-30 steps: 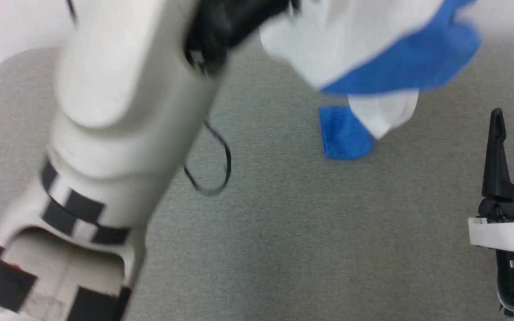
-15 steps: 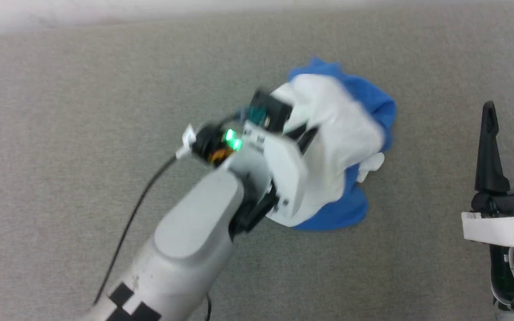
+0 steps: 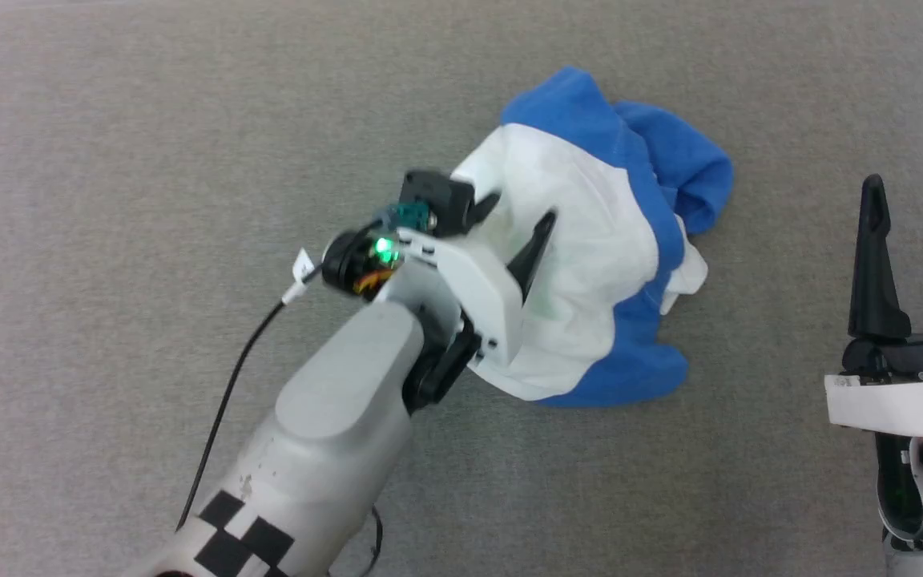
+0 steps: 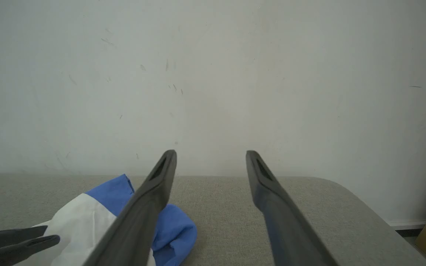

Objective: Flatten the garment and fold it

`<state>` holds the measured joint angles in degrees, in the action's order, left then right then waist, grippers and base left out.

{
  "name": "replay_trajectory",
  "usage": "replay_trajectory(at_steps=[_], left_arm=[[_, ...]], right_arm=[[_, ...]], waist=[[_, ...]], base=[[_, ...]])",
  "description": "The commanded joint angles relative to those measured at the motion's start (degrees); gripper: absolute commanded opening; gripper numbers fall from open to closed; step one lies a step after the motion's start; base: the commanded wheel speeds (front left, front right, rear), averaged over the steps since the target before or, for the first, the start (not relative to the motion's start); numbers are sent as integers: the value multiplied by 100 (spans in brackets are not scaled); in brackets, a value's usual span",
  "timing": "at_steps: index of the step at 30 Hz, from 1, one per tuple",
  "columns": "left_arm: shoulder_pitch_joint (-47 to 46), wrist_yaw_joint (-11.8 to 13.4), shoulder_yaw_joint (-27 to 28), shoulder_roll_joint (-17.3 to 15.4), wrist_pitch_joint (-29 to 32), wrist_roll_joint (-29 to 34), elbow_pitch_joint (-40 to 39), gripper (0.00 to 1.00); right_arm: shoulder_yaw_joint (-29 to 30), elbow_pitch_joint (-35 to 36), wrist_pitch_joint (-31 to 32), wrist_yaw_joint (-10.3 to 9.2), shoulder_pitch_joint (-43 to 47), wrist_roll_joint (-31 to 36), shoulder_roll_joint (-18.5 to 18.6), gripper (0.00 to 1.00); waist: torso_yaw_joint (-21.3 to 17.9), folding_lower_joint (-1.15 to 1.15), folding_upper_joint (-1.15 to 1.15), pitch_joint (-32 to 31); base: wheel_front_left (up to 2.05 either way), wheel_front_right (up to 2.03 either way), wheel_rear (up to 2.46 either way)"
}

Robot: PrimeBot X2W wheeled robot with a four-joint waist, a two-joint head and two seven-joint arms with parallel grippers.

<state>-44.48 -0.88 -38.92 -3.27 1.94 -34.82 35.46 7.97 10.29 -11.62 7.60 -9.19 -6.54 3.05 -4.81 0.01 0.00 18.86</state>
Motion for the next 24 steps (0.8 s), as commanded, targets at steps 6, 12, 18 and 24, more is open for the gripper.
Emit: replay_trajectory(at_steps=[6,12,18,24], left_arm=[[-191,139,217,-102,-551,4,-922,100],[425,829,676,-938,-1058,352,-2431,100],[1956,1558,1263,-1643,-1506,467,-3903,100],[3614,2140,1775,-1664,-1684,701,-4732,100]], right_arm=[[-31,-37,35,-11,28,-19,-17,100],[-21,-29,69,-11,156,-44,-17,100],[-25,-42,88,-11,311,-89,-17,100],[-46,-100,132,-11,569,-153,-17,100]], waist=[[324,-1,0,-297],[468,-1,0,-416],[533,-1,0,-467],[656,-1,0,-505]], base=[[0,0,0],[0,0,0],[0,0,0],[0,0,0]])
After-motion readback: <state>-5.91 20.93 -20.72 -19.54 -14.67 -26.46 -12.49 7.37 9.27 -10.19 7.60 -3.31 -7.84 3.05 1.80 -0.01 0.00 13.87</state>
